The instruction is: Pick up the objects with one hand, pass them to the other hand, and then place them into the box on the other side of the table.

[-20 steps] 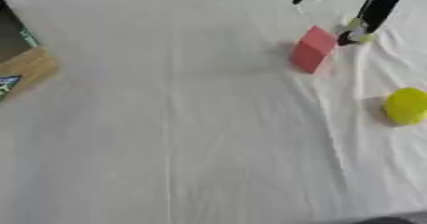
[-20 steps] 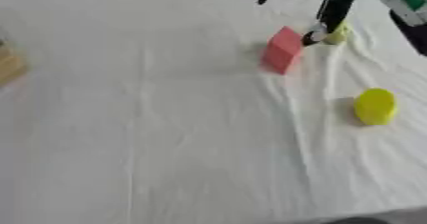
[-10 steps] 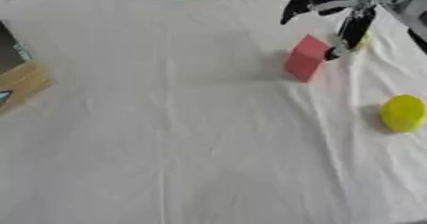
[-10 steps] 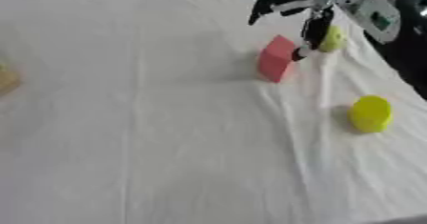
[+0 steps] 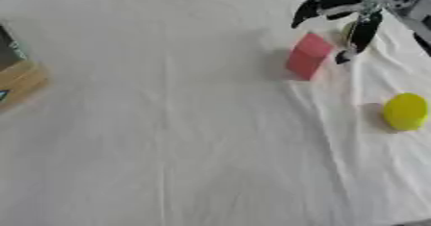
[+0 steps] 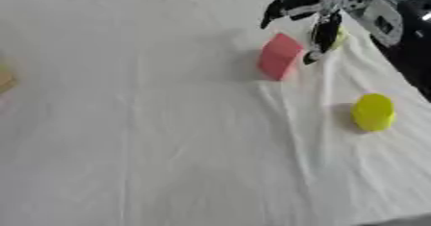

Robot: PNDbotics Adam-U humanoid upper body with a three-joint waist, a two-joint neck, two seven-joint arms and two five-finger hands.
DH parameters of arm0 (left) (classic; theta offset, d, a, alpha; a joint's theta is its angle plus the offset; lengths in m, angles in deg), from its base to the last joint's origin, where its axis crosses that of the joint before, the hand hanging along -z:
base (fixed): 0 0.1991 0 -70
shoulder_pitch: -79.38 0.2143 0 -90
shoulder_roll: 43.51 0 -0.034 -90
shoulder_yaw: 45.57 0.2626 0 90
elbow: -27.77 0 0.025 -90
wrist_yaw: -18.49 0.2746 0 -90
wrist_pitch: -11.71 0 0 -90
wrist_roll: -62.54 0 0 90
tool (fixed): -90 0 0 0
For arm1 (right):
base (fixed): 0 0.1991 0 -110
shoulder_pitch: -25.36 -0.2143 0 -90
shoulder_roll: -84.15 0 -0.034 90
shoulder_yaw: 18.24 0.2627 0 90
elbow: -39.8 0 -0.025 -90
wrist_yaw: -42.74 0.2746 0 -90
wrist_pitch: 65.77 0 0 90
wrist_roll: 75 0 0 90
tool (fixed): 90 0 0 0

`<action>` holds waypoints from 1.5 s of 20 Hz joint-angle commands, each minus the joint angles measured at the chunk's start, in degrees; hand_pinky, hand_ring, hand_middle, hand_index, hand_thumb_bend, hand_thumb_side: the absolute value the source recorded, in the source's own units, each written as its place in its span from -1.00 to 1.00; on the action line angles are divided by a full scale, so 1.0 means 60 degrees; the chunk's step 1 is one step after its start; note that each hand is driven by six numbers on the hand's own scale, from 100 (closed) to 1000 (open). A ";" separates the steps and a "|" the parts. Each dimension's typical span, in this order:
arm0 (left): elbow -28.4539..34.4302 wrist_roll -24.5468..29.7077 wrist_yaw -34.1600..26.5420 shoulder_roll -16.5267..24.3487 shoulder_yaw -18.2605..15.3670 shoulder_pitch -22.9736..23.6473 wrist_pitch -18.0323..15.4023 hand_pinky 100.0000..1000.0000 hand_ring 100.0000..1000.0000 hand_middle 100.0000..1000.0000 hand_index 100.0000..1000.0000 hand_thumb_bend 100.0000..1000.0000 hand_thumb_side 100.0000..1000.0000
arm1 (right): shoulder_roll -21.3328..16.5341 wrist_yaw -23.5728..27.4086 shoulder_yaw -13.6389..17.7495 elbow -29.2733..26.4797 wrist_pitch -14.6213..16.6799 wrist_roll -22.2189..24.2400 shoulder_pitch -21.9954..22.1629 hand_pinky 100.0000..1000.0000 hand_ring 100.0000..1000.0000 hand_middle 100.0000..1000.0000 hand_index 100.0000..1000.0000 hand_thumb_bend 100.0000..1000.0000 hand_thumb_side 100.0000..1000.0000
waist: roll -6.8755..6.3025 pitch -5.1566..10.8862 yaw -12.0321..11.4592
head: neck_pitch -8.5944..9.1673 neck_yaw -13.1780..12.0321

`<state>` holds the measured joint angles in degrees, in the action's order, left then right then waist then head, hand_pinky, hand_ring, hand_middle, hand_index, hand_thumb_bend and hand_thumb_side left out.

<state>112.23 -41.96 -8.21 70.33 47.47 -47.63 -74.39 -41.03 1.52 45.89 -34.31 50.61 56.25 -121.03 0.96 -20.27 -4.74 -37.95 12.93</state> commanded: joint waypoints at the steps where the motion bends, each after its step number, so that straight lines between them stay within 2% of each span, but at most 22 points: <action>1: 0.0140 -0.0036 -0.0042 0.0332 -0.0112 -0.0088 -0.0007 0.47 0.54 0.51 0.68 0.10 0.27 | -0.0347 0.0039 0.0092 -0.0111 0.1523 0.1675 -0.0097 0.90 0.87 0.80 0.87 0.18 -1.00 | -0.0016 0.0147 0.0011 | -0.0021 -0.0031; 10: 0.0157 -0.0050 -0.0056 0.0230 -0.0112 -0.0109 -0.0016 0.47 0.55 0.51 0.67 0.10 0.27 | -0.0012 0.0136 -0.0037 0.0312 0.1507 0.1724 -0.0248 0.88 0.84 0.78 0.86 0.13 -1.00 | -0.0064 0.0031 -0.0066 | 0.0099 0.0043; 11: 0.0161 -0.0053 -0.0059 0.0226 -0.0117 -0.0104 -0.0016 0.47 0.55 0.51 0.67 0.10 0.27 | 0.0033 0.0121 -0.0020 0.0368 0.1492 0.1638 -0.0281 0.88 0.83 0.77 0.86 0.11 -0.89 | -0.0072 0.0019 -0.0078 | 0.0113 0.0041; 16: 0.0190 -0.0067 -0.0066 0.0207 -0.0135 -0.0109 -0.0019 0.47 0.54 0.51 0.67 0.10 0.27 | 0.0153 -0.0118 -0.0025 0.0635 0.1507 0.1316 -0.0327 0.87 0.83 0.76 0.85 0.11 -0.86 | -0.0078 -0.0027 -0.0154 | 0.0216 0.0077; 30: 0.0184 -0.0114 -0.0089 0.0146 -0.0165 -0.0049 -0.0022 0.48 0.54 0.51 0.67 0.10 0.28 | 0.0221 -0.0723 0.0048 0.0997 0.1585 0.0993 -0.0289 0.86 0.80 0.63 0.78 0.09 -0.89 | -0.0062 -0.0089 -0.0189 | 0.0263 0.0160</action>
<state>112.39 -42.38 -8.60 69.77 47.43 -47.41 -74.49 -38.44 -2.39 45.25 -28.34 52.28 54.58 -121.92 0.73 -21.97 -5.93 -37.08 13.71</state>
